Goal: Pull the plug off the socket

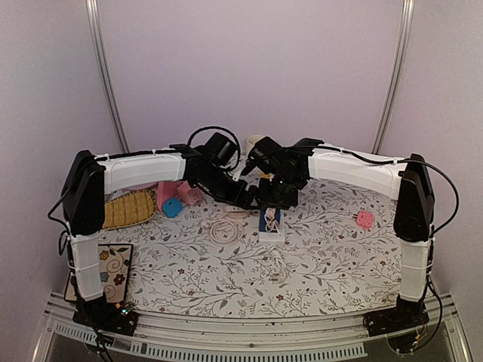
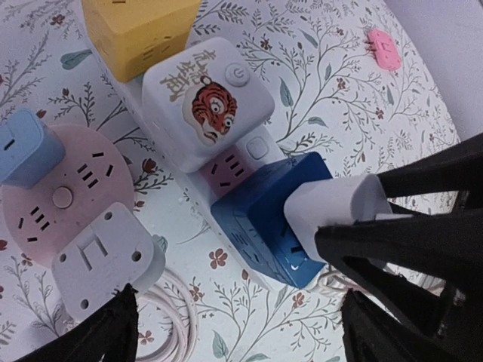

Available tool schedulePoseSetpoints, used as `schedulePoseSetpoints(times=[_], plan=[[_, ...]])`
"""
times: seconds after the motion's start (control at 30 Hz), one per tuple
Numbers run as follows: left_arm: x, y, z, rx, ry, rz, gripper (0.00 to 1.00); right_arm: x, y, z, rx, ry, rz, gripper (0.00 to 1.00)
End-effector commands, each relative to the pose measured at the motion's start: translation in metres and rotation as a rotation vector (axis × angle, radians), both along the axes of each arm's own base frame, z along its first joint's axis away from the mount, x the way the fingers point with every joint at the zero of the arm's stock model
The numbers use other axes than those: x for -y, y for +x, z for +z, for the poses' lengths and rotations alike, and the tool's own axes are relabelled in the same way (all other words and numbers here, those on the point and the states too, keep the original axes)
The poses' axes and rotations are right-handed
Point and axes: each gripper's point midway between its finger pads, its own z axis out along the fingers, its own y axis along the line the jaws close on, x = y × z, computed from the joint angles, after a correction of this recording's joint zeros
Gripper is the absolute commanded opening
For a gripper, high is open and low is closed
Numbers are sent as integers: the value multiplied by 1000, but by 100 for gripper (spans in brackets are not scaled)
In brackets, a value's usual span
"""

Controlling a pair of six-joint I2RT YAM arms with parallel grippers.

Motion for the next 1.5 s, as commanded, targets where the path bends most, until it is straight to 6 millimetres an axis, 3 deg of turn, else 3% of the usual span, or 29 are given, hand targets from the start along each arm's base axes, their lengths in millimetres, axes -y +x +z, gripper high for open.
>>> schedulePoseSetpoints(times=[0.0, 0.47, 0.8, 1.33, 1.47], plan=[[2, 4, -16, -41, 13, 16, 94, -32, 6, 24, 67, 103, 67, 4], [-7, 8, -54, -76, 107, 66, 94, -35, 7, 45, 109, 148, 65, 4], [-23, 12, -77, -73, 203, 101, 94, -32, 11, 71, 165, 184, 51, 4], [-33, 15, -94, -81, 274, 126, 94, -35, 15, 106, 283, 177, 113, 4], [-33, 15, -95, -81, 281, 125, 94, -29, 13, 104, 279, 189, 105, 4]])
